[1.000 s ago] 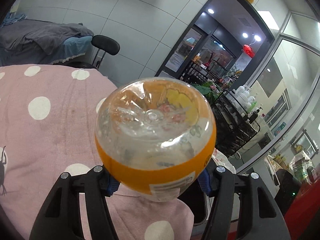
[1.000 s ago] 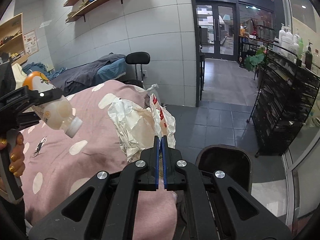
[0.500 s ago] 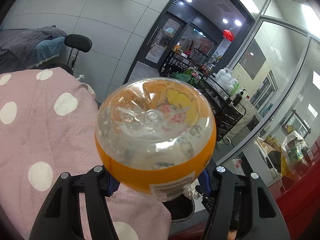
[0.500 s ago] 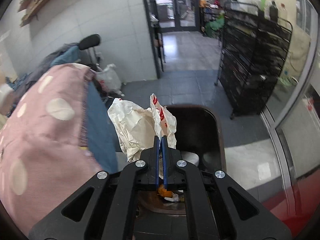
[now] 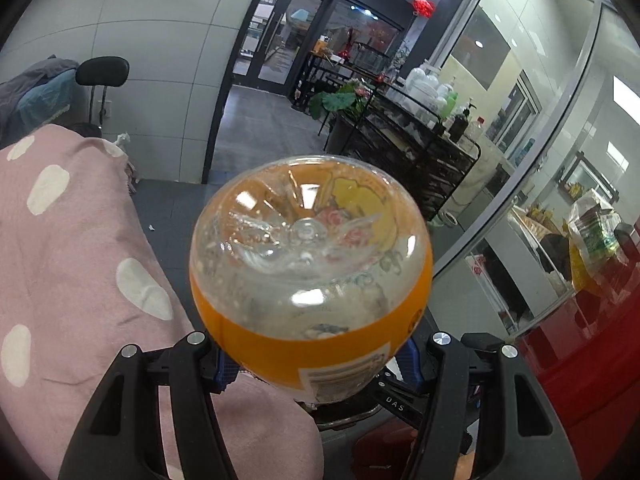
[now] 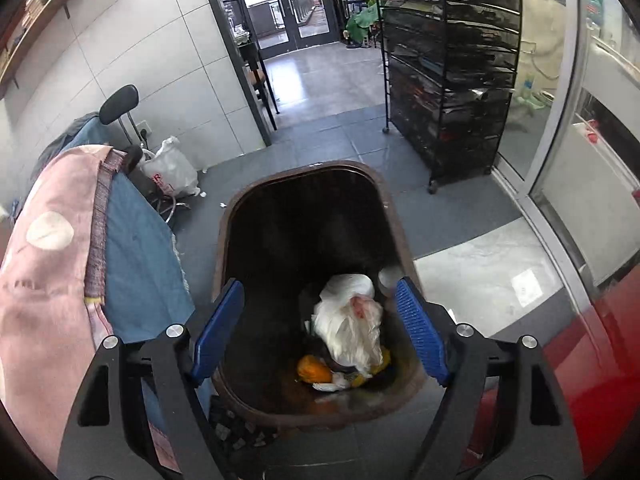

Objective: Collect trash

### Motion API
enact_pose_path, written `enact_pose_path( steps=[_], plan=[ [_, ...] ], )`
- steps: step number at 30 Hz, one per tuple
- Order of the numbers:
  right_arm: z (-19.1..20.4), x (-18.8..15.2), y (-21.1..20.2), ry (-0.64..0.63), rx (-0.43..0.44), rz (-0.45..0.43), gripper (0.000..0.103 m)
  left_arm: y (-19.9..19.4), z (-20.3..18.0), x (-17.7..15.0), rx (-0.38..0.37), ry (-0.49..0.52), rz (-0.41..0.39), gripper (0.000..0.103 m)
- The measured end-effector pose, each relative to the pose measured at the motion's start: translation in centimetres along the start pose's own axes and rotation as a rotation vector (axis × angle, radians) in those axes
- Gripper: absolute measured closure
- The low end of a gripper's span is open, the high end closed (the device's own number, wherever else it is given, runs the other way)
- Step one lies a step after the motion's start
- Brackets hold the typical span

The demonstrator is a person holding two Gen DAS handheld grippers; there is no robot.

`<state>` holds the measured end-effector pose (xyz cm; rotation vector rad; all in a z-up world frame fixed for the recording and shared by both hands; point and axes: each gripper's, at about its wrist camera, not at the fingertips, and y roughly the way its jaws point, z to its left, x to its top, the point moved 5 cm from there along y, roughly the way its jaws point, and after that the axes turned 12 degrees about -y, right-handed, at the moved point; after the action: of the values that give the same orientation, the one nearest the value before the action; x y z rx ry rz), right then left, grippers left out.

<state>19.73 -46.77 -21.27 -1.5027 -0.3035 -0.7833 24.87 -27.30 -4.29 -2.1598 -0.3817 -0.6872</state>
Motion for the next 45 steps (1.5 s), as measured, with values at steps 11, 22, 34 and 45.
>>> enact_pose_path(
  steps=[11,22,34,45],
  plan=[
    [-2.2,-2.9,-3.5,0.01,-0.059,-0.004,0.017,7.6,-2.6,-4.3,0.023,0.133,0.157,0.042],
    [-3.3,-3.6,-5.6,0.036,-0.082,-0.029,0.017,14.2,-2.7,-7.0,0.13,0.236,0.316,0.041],
    [-3.5,-3.3,-7.2,0.03,-0.154,-0.07,0.011,9.5,-4.4,-5.9,0.106,0.32,0.135,0.009],
    [3.0,-1.3,-12.1,-0.05,-0.159,-0.232,0.006,-7.9,0.8,-5.1,0.137,0.258,-0.213,0.006]
  ],
)
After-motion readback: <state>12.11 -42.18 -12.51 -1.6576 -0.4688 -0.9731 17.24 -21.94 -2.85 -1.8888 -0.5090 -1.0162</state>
